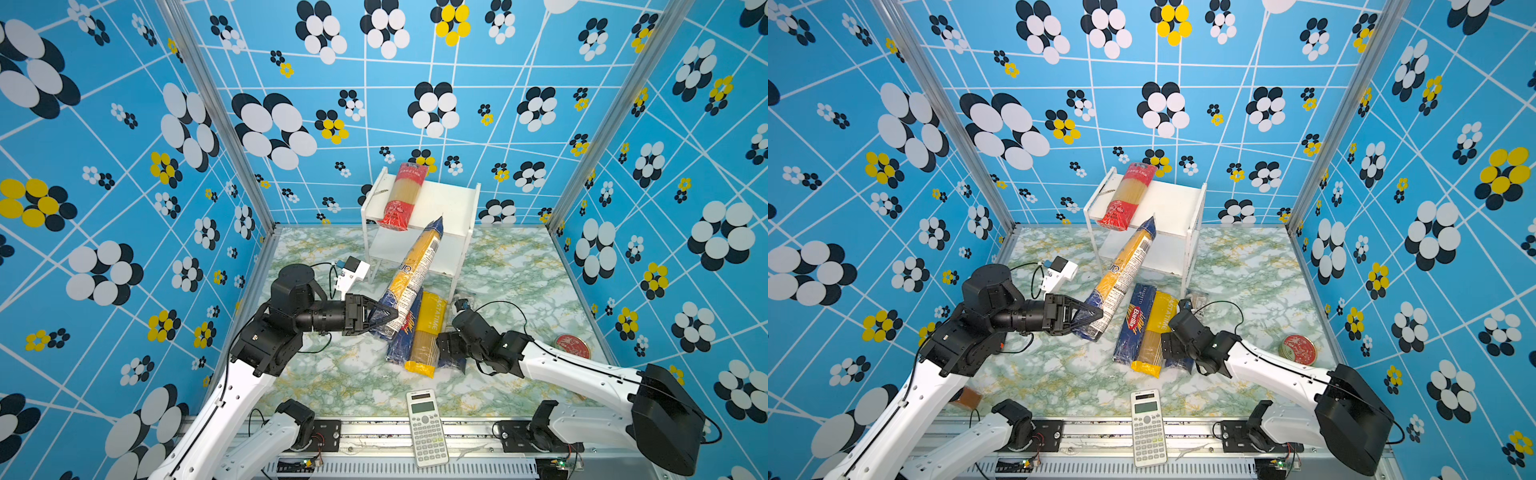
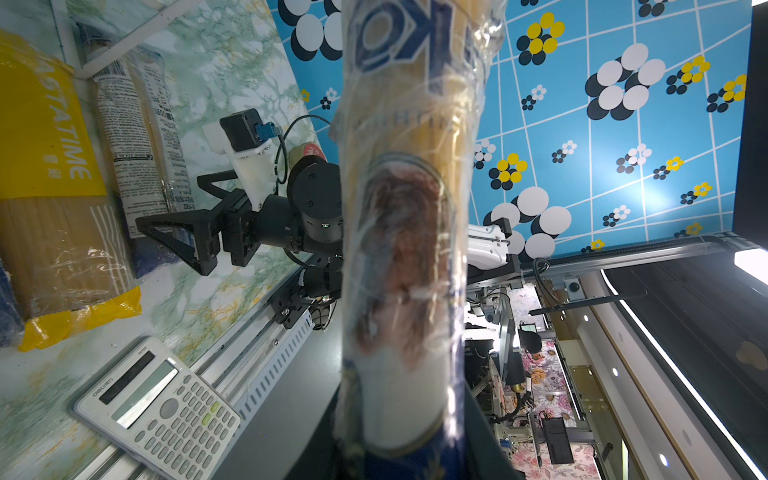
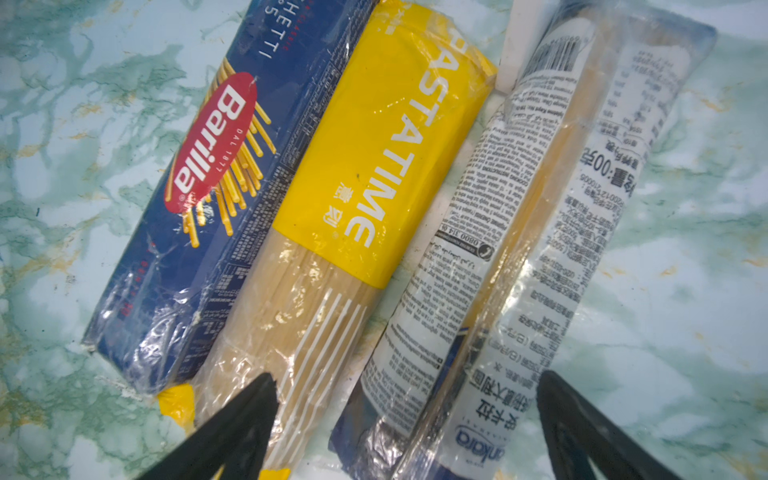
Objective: Place and organize the pasta boxes and bags onto the shelf
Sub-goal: 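Lift the blue-and-yellow bag upright with the left gripper toward the shelf, then carry the upright bag with the left gripper onto the shelf's top tier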
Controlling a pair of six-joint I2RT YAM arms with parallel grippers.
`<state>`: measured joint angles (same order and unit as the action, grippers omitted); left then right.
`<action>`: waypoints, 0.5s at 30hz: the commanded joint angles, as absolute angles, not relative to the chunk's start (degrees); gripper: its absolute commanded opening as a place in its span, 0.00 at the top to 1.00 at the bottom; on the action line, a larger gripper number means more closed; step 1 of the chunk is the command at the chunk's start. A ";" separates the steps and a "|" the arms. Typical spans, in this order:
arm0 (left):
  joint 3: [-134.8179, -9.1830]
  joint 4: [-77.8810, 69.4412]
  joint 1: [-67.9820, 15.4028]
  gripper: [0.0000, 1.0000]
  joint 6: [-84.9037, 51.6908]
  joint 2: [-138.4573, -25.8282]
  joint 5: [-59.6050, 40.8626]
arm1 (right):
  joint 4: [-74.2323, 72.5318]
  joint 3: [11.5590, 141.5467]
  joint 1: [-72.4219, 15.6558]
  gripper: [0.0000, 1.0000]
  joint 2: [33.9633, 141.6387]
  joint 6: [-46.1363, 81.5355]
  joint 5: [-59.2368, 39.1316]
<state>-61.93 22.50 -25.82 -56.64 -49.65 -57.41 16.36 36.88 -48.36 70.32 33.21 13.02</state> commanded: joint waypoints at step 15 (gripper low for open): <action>-75.85 2.96 -25.40 0.98 -58.07 -57.36 -62.59 | 17.84 35.59 -48.73 0.01 69.61 32.54 14.15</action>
